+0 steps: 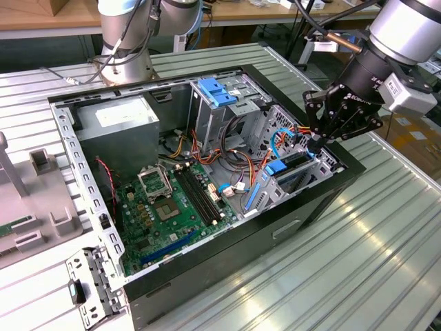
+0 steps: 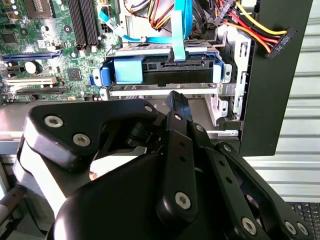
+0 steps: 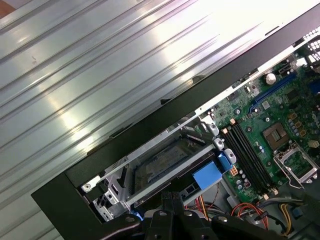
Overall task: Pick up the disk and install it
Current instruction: 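Insert the first disk wire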
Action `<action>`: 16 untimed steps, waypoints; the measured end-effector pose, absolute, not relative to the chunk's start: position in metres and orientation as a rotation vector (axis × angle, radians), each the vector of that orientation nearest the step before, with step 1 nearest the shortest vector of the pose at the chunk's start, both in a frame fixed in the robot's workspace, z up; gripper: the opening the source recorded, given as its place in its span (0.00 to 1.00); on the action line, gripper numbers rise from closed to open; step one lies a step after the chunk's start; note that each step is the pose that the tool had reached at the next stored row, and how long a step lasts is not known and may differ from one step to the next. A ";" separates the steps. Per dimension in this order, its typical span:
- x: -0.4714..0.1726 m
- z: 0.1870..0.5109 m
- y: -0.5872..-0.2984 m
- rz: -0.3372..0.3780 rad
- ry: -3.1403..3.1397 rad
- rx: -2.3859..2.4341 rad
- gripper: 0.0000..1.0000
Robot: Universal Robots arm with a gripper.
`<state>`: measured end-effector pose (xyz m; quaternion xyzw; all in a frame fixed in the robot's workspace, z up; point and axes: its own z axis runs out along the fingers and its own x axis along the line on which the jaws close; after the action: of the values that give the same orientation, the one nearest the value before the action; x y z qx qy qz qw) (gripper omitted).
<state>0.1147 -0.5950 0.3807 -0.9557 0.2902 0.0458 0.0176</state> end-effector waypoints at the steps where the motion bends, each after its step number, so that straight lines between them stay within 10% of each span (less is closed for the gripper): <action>1: 0.115 0.381 -0.595 0.142 0.901 -2.969 0.11; 6: 0.115 0.381 -0.595 0.142 0.901 -2.969 0.36; 16: 0.121 0.381 -0.595 0.142 0.901 -2.969 0.36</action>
<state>0.1213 -0.5948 0.3806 -0.9557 0.2901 0.0458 0.0177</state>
